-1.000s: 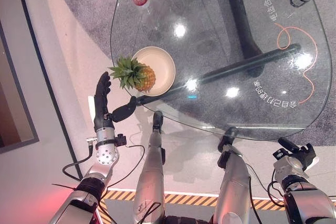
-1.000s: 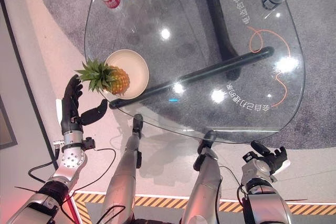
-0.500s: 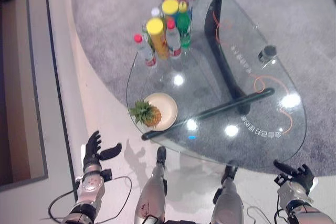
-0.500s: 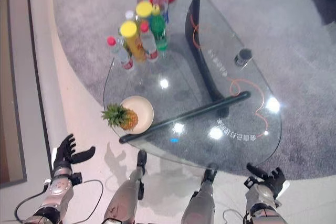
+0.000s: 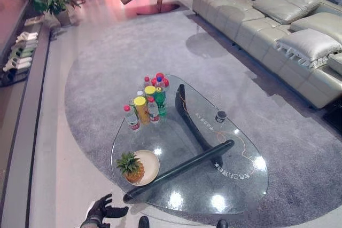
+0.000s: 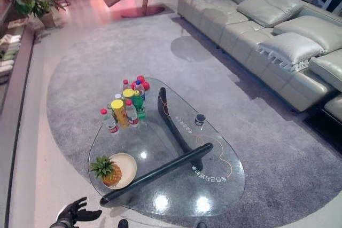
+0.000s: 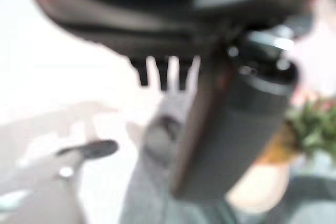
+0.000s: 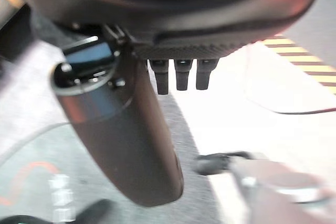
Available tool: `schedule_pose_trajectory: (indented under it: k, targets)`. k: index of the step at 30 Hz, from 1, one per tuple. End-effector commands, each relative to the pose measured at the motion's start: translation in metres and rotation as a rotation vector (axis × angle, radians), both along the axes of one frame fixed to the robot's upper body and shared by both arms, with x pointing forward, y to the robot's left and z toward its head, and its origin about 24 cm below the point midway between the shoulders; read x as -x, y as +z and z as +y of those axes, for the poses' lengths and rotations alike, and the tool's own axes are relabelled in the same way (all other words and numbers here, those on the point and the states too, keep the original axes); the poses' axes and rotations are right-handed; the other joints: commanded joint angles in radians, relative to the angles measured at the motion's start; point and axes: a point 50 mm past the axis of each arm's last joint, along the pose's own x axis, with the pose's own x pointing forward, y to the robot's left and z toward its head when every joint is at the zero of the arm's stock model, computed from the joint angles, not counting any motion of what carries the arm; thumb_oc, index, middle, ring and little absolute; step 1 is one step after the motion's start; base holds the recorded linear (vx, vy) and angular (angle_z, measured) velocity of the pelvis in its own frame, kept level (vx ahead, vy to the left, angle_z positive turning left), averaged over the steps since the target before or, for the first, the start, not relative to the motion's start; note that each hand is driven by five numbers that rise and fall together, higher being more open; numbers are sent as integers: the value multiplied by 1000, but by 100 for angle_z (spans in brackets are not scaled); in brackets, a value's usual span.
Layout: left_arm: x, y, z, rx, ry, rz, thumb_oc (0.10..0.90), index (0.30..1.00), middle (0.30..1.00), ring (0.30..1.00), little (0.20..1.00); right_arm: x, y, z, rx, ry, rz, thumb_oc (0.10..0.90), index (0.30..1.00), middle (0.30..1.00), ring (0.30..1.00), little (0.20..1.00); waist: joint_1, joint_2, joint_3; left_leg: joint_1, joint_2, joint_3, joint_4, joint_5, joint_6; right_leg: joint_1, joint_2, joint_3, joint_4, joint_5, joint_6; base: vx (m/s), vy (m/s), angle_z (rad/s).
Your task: Pick up the fruit to the plate
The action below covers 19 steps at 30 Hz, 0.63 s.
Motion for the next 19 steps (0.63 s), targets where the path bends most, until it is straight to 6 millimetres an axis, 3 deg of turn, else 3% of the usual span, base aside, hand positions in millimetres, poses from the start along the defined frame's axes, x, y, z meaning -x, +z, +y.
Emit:
schedule_pose_trajectory:
  k: [1, 5, 19]
  targets:
    - [-11, 5, 13, -23, -10, 25, 800, 900, 900, 900, 900, -12, 4, -6, -16, 51, 29, 800, 900, 900, 900, 900, 18, 2, 37, 50, 15, 46, 5, -31, 6, 21, 12, 15, 4, 61, -3, 78, 7, -15]
    - [2, -1, 9, 9, -11, 120, 800, 900, 900, 900, 900, -4, 1, -1, -54, 97, 99, 800, 900, 900, 900, 900, 12, -2, 24, 72, 21, 55, 5, -40, 6, 38, 15, 19, 4, 54, -6, 68, 1, -7]
    - [8, -7, -3, 70, -51, 195, 800, 900, 900, 900, 900, -2, -2, 8, -84, 158, 168, 800, 900, 900, 900, 900, 8, -5, 8, 108, 33, 55, 5, -50, 6, 69, 24, 22, 4, 44, -11, 29, -4, -1]
